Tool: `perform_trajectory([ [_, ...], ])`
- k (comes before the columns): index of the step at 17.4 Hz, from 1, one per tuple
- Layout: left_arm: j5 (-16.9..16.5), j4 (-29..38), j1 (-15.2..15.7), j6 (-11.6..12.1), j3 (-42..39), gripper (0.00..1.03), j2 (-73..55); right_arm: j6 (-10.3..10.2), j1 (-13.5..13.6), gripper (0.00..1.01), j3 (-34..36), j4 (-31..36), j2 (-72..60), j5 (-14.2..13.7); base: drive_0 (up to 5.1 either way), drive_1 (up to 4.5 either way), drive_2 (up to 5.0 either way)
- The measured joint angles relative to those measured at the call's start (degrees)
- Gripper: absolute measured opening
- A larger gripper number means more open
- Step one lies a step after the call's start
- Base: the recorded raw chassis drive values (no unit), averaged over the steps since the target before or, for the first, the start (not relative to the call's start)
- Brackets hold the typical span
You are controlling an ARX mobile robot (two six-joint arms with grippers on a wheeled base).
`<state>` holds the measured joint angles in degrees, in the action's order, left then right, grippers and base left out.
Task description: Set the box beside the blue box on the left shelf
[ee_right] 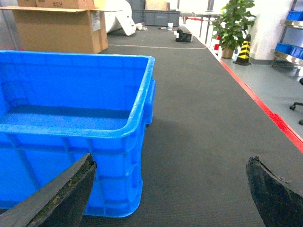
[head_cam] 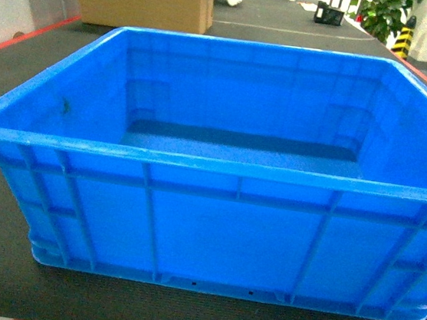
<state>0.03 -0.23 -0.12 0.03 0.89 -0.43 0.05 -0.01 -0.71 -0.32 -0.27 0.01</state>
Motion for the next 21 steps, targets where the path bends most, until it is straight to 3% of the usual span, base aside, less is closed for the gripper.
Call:
perform_trajectory([
  [17, 0.04, -0.02, 0.0, 0.0, 0.0, 0.98, 0.0, 0.0, 0.0, 0.98, 0.0, 0.0, 0.0, 0.0, 0.0, 0.0, 0.0],
  [18, 10.16, -3.85, -4.48, -0.26, 0.98, 0.98, -2.8, 0.52, 1.09, 0.98, -0.52, -2.73, -0.63, -3.52, 0.0, 0.0, 0.0],
  [19, 18.75, -3.5, -8.5, -0.33, 1.68, 0.98, -6.91, 1.2, 6.58, 0.98, -2.23, -5.99, -5.99, -13.27, 0.0, 0.0, 0.0],
  [20, 22.08, -0.61, -6.71, 0.0, 1.68, 0.98, -9.92, 1.33, 9.44, 0.98, -2.36, -4.31, -9.22, -19.23, 0.0, 0.0, 0.0],
  [21, 21.88, 4.22, -2.8, -0.07, 2.82, 0.98, -14.05, 1.27, 10.75, 0.98, -2.89, -0.72, -12.33, -23.1, 0.0, 0.0, 0.0],
])
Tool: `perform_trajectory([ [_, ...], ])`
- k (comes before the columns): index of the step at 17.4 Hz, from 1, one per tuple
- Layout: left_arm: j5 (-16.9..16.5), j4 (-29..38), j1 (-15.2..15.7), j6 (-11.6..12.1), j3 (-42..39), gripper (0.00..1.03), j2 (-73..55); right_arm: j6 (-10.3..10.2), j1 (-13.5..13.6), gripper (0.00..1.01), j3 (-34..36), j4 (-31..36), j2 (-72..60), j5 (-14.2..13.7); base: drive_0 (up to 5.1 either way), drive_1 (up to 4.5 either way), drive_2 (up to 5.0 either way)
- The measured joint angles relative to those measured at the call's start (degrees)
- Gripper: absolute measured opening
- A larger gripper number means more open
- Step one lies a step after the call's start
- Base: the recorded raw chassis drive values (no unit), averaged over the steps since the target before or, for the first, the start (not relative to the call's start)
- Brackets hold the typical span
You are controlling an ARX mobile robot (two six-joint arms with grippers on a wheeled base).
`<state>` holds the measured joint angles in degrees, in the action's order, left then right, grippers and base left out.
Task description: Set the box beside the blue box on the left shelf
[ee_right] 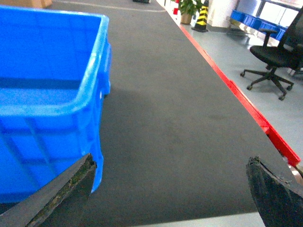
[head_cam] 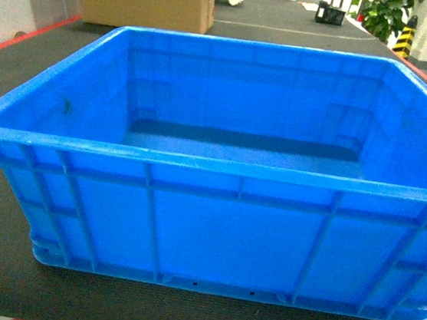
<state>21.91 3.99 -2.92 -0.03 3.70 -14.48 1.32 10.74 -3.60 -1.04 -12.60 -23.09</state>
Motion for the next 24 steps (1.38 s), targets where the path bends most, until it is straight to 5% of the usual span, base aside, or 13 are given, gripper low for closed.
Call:
perform_trajectory([
  [3, -4.35, 15.61, -0.52, 0.0, 9.73, 0.98, -20.17, -1.31, 0.26, 0.98, -9.77, 11.72, -16.85, 2.27, 0.0, 0.0, 0.0],
  [4, -4.37, 15.85, -0.31, -0.04, 15.28, 0.98, -28.89, -3.78, -1.07, 0.98, -15.93, 9.44, -24.98, 4.76, 0.0, 0.0, 0.0],
  [6, -7.67, 8.33, 0.74, -2.67, 27.43, 0.98, -45.68, -9.38, -1.75, 0.98, -28.22, 3.04, -41.42, 11.3, 0.0, 0.0, 0.0],
  [10, -11.26, -5.29, -1.07, -7.1, 49.88, 0.98, -69.24, -12.9, -1.03, 0.98, -47.47, -3.72, -65.09, 12.35, 0.0, 0.0, 0.0],
  [15, -9.9, -14.62, -2.97, -7.3, 60.76, 0.98, -79.6, -16.15, -2.14, 0.98, -52.52, -7.58, -75.43, 14.12, 0.0, 0.0, 0.0],
  [21, -10.91, -17.4, -5.22, -8.61, 61.16, 0.98, -82.77, -17.62, 0.15, 0.98, -53.48, -10.84, -77.46, 14.93, 0.0, 0.0, 0.0],
  [24, -11.65, -19.96, -6.4, -8.63, 60.17, 0.98, -83.56, -17.62, 0.07, 0.77, -53.48, -10.78, -78.16, 13.88, 0.0, 0.0, 0.0],
])
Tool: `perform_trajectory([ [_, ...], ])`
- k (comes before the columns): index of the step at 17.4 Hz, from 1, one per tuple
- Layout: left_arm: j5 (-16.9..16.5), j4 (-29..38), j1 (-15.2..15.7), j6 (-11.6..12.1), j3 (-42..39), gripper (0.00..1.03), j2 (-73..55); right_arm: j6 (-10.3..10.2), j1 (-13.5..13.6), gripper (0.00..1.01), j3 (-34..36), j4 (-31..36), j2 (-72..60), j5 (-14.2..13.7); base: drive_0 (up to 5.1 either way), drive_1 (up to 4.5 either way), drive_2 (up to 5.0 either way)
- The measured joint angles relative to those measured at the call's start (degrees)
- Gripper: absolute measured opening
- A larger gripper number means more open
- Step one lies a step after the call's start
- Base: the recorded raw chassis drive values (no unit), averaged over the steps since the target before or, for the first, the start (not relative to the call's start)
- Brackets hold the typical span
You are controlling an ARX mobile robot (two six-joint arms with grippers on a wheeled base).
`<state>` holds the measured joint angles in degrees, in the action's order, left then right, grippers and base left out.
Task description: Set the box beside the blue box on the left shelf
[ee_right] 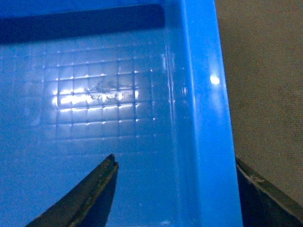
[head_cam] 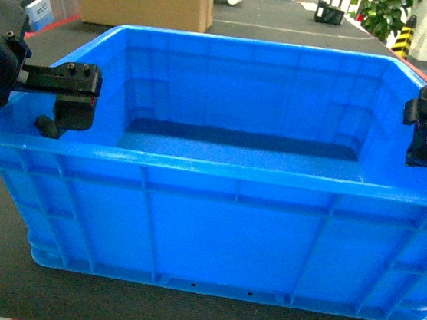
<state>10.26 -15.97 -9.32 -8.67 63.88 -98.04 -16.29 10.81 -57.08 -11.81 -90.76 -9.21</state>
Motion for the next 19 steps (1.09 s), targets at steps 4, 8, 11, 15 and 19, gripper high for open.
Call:
perform_trajectory([
  [4, 0.2, -0.66, -0.17, -0.04, 0.17, 0.72, 0.02, 0.02, 0.0, 0.42, 0.0, -0.09, -0.26, -0.44, 0.0, 0.0, 0.0],
  [8, 0.02, -1.27, -0.17, 0.0, 0.39, 0.35, -0.11, 0.59, -0.35, 0.11, 0.0, 0.02, -0.2, -0.55, 0.0, 0.0, 0.0],
  [11, -2.78, -1.79, 0.59, -0.15, 0.85, 0.13, -0.11, 0.9, -0.39, 0.11, 0.07, 0.42, -0.17, -0.33, 0.0, 0.0, 0.0],
  [15, -2.36, 0.11, 0.31, -0.13, -0.57, 0.1, 1.95, 0.9, -0.66, 0.11, 1.51, 1.6, 1.16, -0.02, 0.0, 0.0, 0.0],
  [19, 0.59, 3.56, -1.81, 0.13, -6.78, 0.1, 10.95, 1.42, 1.11, 0.11, 6.29, 3.72, 9.27, -2.14, 0.0, 0.0, 0.0],
])
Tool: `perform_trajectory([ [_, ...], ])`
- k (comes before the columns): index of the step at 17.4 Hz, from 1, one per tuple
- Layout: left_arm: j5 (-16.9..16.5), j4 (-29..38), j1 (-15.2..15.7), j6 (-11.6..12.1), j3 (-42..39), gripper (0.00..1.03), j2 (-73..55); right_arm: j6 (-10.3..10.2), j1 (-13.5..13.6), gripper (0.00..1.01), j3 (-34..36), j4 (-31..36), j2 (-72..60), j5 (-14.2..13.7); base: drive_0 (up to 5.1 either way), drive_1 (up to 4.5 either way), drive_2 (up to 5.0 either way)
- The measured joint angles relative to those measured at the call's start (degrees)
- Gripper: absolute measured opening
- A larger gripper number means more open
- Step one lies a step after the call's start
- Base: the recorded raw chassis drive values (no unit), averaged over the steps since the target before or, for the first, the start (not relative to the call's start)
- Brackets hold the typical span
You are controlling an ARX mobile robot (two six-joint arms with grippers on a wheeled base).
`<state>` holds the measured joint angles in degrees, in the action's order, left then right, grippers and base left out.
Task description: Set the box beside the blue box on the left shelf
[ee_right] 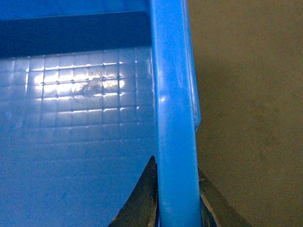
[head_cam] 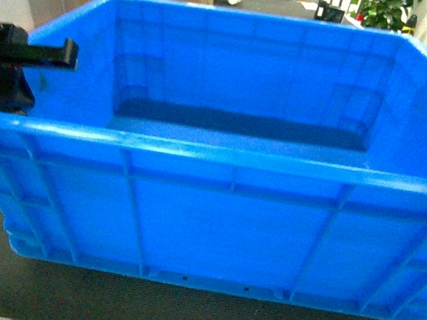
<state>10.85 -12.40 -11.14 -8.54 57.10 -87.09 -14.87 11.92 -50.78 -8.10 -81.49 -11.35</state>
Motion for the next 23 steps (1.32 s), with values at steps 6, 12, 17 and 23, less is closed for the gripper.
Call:
perform_trajectory([
  [6, 10.43, 3.63, -7.02, 0.11, -12.37, 0.11, 22.75, 2.58, 4.81, 0.11, 7.43, 0.35, 19.63, -6.16, 0.0, 0.0, 0.0],
  [12, 18.1, 0.2, -13.35, 0.26, -17.46, 0.11, 38.21, 2.05, 11.69, 0.11, 12.92, -3.04, 34.51, -13.86, 0.0, 0.0, 0.0],
  [17, 18.51, 0.61, -13.75, 1.18, -17.49, 0.11, 39.01, 2.05, 13.27, 0.11, 13.33, -3.06, 36.22, -16.09, 0.0, 0.0, 0.0],
  [23, 18.53, 0.48, -13.75, 1.2, -17.59, 0.11, 38.77, 1.81, 13.25, 0.11, 13.7, -3.08, 35.91, -16.09, -0.1, -0.11, -0.1],
])
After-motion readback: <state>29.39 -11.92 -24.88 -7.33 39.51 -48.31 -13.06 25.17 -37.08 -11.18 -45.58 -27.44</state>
